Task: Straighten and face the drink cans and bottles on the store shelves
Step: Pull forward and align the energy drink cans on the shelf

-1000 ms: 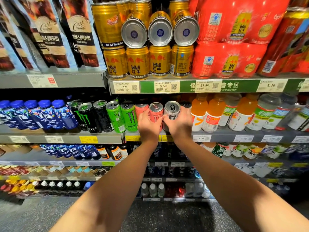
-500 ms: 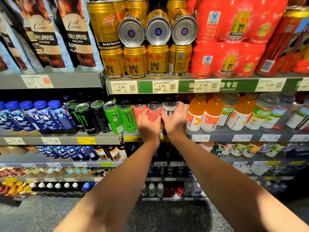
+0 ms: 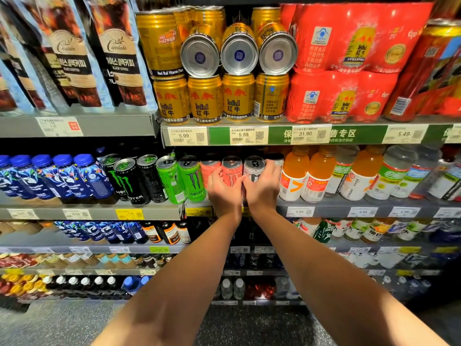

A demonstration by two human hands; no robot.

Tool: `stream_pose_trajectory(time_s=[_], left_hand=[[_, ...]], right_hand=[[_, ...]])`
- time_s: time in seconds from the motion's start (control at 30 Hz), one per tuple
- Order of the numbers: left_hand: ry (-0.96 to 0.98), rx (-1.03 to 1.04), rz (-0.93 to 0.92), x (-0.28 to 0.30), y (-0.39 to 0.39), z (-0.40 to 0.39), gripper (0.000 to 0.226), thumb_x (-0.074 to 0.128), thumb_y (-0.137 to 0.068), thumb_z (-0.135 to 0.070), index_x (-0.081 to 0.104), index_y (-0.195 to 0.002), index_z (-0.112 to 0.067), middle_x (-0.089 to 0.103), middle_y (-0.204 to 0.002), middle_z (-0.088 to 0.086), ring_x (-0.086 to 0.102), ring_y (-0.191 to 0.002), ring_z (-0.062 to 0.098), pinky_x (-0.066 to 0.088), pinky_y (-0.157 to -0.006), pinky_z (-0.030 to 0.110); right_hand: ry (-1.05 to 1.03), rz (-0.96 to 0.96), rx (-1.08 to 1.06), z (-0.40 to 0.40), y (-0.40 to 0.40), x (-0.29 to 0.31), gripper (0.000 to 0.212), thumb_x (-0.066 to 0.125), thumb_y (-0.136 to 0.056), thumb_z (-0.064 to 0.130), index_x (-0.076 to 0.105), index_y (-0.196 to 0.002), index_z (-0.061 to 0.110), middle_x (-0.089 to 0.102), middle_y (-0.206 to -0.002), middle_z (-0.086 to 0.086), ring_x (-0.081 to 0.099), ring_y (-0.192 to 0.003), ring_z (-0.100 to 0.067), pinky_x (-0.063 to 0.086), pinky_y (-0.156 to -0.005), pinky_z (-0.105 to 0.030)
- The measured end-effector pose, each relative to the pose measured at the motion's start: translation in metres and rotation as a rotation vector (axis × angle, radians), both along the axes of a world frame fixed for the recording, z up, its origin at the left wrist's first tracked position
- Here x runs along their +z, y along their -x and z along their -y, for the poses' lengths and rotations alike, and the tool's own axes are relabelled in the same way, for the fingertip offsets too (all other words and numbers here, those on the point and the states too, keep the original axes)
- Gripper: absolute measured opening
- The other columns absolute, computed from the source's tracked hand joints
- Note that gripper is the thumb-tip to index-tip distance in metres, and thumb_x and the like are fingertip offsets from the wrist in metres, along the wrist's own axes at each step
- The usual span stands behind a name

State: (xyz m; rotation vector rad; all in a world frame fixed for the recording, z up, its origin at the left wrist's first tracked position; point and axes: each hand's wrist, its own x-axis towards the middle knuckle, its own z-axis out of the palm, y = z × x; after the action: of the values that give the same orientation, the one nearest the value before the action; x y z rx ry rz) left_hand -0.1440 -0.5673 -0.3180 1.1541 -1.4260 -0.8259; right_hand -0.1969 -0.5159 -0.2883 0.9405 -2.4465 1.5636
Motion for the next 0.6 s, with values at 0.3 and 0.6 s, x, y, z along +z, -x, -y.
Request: stream_pose_trajectory(time_s=[0.3, 0.6], left_hand=[[0.176, -0.021, 0.066, -0.007, -0.009, 0.006, 0.061, 0.092, -0.065, -0.025, 0.066, -0.115, -0.002, 0.067, -0.101, 0.009, 0.066, -0.087, 0.02, 0.056, -0.081, 0.032], [0.22, -0.027, 0.118, -0.009, -0.014, 0.007, 0.057, 0.091, -0.065, -0.022, 0.066, -0.113, -0.003, 0.068, -0.102, 0.009, 0.067, -0.089, 0.023, 0.056, -0.081, 0.033]], right_hand=[[0.021, -0.086, 0.056, -0.001, 0.008, -0.015, 0.067, 0.078, -0.08, 0.01, 0.045, -0.135, -0.007, 0.054, -0.121, -0.022, 0.055, -0.112, -0.034, 0.043, -0.095, -0.03], [0.116, 0.134, 0.08, -0.002, 0.011, -0.024, 0.066, 0.079, -0.08, 0.018, 0.048, -0.136, 0.002, 0.055, -0.128, -0.013, 0.052, -0.118, -0.024, 0.038, -0.096, -0.019]])
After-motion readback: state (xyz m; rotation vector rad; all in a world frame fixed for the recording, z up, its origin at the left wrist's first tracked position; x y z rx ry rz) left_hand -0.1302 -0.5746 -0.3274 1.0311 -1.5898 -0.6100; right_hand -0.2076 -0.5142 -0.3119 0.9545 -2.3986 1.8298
